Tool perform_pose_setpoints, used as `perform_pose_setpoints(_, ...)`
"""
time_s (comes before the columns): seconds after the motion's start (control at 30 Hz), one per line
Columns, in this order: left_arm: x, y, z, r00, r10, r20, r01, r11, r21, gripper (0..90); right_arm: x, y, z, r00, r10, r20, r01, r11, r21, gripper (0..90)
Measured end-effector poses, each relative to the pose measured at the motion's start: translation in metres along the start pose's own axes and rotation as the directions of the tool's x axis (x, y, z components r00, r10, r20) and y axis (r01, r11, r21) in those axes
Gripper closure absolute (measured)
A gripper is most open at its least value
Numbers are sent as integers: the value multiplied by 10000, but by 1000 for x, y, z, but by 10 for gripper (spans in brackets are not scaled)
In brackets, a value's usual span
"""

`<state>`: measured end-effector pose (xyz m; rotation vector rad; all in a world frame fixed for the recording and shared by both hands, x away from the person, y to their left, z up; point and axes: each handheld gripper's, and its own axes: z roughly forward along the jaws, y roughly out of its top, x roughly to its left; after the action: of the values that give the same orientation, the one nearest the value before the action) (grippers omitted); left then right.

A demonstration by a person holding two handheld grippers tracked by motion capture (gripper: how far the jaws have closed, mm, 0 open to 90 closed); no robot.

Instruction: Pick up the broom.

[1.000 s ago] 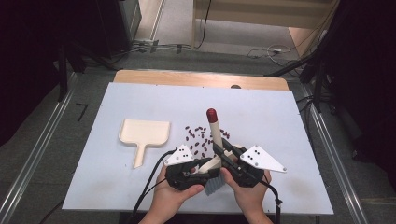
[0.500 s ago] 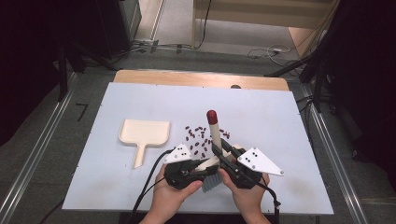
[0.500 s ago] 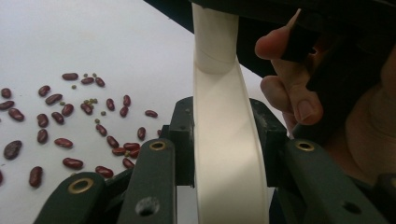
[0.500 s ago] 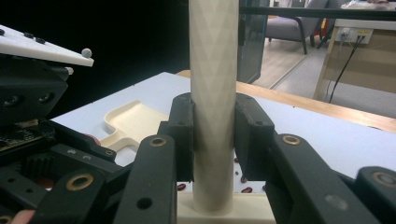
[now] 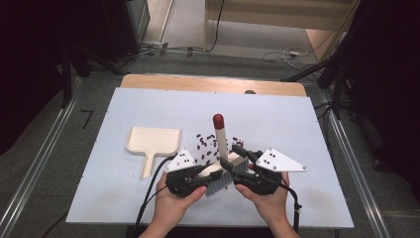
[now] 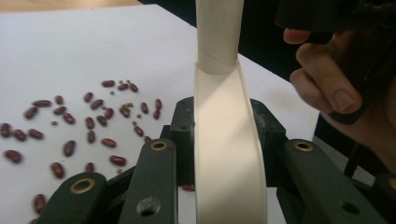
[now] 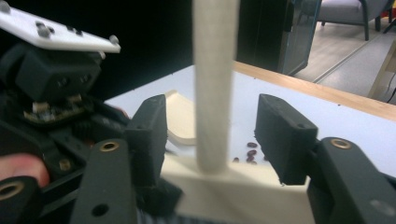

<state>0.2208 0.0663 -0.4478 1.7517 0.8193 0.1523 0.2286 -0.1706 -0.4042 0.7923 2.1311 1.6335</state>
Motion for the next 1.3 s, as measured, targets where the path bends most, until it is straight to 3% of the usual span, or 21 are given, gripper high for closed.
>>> perform_pose_setpoints(0.07, 4, 2, -5, 9999, 163, -31, -163, 9999, 35, 681, -9, 3, -2, 10000, -41, 47, 39, 9991, 419, 423)
perform_pose_setpoints(0.2, 11, 3, -11, 9981, 615, -92, -614, 9981, 104, 682, -25, 2, -4, 9998, -61, -199, 68, 9993, 378, 399)
perform_pose_setpoints(0.23, 12, 4, -12, 9975, 706, -48, -705, 9973, 184, 681, -34, 3, -5, 9999, -118, -62, 123, 9960, 883, 387)
perform_pose_setpoints(0.3, 15, 4, -13, 9960, 893, 57, -895, 9956, 291, 681, -39, 2, -7, 9999, -151, -77, 158, 9951, 976, 385)
perform_pose_setpoints(0.43, 19, 4, -15, 9927, 1122, 435, -1141, 9925, 432, 681, -54, 3, -15, 9966, 17, -829, 105, 9891, 1470, 340)
perform_pose_setpoints(0.53, 21, 4, -16, 9870, 1362, 856, -1414, 9882, 583, 681, -59, 4, -20, 9918, -442, -1197, 672, 9783, 1958, 337)
perform_pose_setpoints(0.63, 19, 4, -17, 9774, 1743, 1193, -1831, 9808, 673, 681, -62, 3, -22, 9826, -545, -1774, 950, 9688, 2288, 313)
perform_pose_setpoints(0.67, 18, 3, -17, 9732, 1851, 1365, -1955, 9784, 673, 681, -62, 2, -22, 9706, -573, -2338, 1177, 9602, 2532, 309)
perform_pose_setpoints(0.7, 17, 3, -16, 9696, 1931, 1502, -2057, 9759, 728, 681, -62, 2, -22, 9706, -573, -2338, 1177, 9602, 2532, 309)
perform_pose_setpoints(0.77, 13, 2, -15, 9601, 2174, 1758, -2347, 9684, 842, 681, -60, 1, -21, 9572, -615, -2827, 1424, 9507, 2755, 289)
perform_pose_setpoints(0.8, 12, 1, -14, 9525, 2299, 1997, -2519, 9633, 925, 681, -58, 1, -22, 9525, -748, -2951, 1603, 9473, 2773, 285)
perform_pose_setpoints(0.83, 11, 0, -14, 9500, 2303, 2109, -2543, 9625, 942, 681, -56, 0, -21, 9450, -787, -3176, 1734, 9436, 2821, 275)
perform_pose_setpoints(0.93, 8, -1, -12, 9343, 2424, 2613, -2763, 9557, 1016, 681, -53, -2, -20, 9262, -957, -3647, 2152, 9284, 3029, 272)
perform_pose_setpoints(1.07, 5, -2, -11, 9212, 2522, 2964, -2938, 9501, 1048, 681, -45, -9, -14, 8916, -1057, -4402, 2762, 8975, 3438, 290)
perform_pose_setpoints(1.13, 4, -2, -11, 9145, 2602, 3097, -3067, 9453, 1114, 681, -43, -10, -11, 8850, -1047, -4537, 2884, 8883, 3574, 319)
perform_pose_setpoints(1.23, 3, -2, -12, 9074, 2595, 3306, -3114, 9434, 1142, 681, -41, -12, -9, 8659, -965, -4908, 3052, 8794, 3654, 376)
perform_pose_setpoints(1.27, 3, -2, -12, 9042, 2597, 3389, -3134, 9428, 1135, 681, -40, -14, -9, 8537, -894, -5130, 3159, 8721, 3738, 405)
perform_pose_setpoints(1.3, 3, -2, -12, 9010, 2601, 3472, -3157, 9420, 1136, 681, -40, -14, -9, 8537, -894, -5130, 3159, 8721, 3738, 405)
